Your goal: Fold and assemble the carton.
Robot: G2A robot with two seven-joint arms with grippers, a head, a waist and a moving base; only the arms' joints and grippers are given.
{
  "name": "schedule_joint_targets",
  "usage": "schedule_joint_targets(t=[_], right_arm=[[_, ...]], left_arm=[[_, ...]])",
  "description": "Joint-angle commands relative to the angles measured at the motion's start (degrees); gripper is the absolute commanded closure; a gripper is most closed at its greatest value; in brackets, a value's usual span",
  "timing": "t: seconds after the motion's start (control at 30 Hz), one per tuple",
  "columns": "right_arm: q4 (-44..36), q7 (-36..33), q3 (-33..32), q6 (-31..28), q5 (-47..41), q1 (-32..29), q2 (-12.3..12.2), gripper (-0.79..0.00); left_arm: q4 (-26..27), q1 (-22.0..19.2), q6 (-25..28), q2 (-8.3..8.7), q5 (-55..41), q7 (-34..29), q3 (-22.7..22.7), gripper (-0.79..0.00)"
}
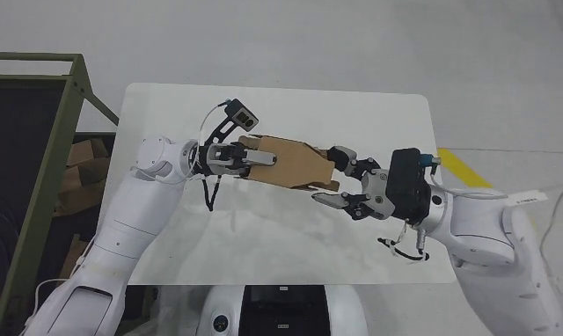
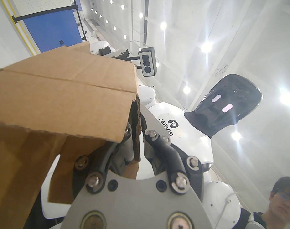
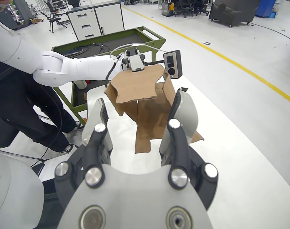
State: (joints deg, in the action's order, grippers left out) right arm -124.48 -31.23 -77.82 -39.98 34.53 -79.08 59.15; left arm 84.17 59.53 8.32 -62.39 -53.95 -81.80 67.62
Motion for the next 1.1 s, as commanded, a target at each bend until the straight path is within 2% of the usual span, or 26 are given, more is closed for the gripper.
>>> schedule_joint_targets(t=[0.0, 0.3, 0.47, 0.5, 0.57, 0.9, 1.07], right_arm=[[-0.31, 0.14, 0.03, 0.85, 1.25, -0.09, -0.02, -0.489], [-1.13, 1.61, 0.49, 2.60, 4.09, -0.65, -0.07, -0.505], [-1.25, 2.07, 0.92, 2.42, 4.65, -0.37, -0.12, -0.422], [-1.23, 2.25, 0.97, 2.50, 4.81, -0.30, -0.12, -0.379], [-1.18, 2.38, 1.02, 3.00, 5.45, -0.22, -0.13, -0.360], [-0.91, 2.49, 1.67, 4.01, 5.74, -0.07, -0.21, -0.345], [-0.85, 1.91, 2.33, 3.99, 5.24, 0.33, -0.26, -0.305]], left_arm=[[0.00, 0.04, -0.02, -0.03, 0.06, -0.07, 0.03, 0.000], [-0.06, 0.04, -0.26, -0.21, 0.18, -0.44, 0.04, 0.000], [-0.12, -0.01, -0.38, -0.32, 0.27, -0.65, -0.05, 0.000], [-0.14, -0.02, -0.39, -0.34, 0.29, -0.68, -0.04, 0.000], [-0.17, -0.06, -0.48, -0.37, 0.36, -0.79, -0.04, 0.000], [-0.16, -0.07, -0.50, -0.53, 0.75, -1.03, -0.02, 0.000], [-0.23, -0.02, -0.31, -0.63, 0.73, -0.77, 0.02, 0.000]])
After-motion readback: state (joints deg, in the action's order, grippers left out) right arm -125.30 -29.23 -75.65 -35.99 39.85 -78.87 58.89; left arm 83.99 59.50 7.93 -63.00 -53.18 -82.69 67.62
